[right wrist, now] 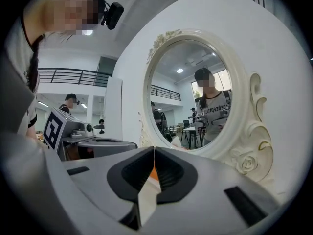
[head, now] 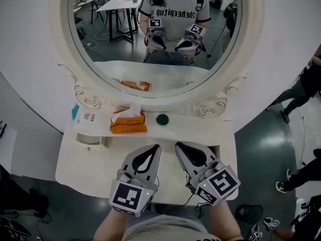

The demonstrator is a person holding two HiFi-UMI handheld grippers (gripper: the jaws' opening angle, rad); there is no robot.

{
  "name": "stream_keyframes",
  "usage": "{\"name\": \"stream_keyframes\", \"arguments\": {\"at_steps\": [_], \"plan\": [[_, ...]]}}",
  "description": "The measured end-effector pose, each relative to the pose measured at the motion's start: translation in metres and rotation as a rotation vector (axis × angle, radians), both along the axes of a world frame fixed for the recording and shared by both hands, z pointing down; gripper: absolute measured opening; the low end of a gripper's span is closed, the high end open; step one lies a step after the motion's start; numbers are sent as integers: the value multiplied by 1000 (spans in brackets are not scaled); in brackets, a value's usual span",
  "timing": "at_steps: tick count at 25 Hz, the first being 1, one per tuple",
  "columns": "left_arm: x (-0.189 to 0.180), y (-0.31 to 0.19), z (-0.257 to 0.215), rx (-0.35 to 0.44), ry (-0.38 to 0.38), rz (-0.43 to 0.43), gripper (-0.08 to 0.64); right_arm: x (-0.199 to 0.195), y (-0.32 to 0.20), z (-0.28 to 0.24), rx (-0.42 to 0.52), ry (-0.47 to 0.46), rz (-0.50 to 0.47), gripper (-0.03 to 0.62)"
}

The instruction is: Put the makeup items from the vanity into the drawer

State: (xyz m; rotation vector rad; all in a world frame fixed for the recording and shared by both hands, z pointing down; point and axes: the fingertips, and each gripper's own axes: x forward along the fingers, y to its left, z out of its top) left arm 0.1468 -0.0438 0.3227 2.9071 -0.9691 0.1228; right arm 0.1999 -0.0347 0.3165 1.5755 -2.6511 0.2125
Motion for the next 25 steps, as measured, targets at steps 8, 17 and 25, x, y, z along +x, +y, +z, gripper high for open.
{"name": "stream_keyframes", "arguments": {"at_steps": [8, 17, 25], "plan": [[9, 5, 11, -50, -49, -63, 37, 17, -11, 16, -22, -23, -48, 32], [-3, 4, 21, -92, -79, -109, 37, 11, -36, 35, -71, 0, -87, 43], [-25, -16, 25, -107, -77, -132, 37, 7, -70, 61, -146, 39, -74, 78]]}}
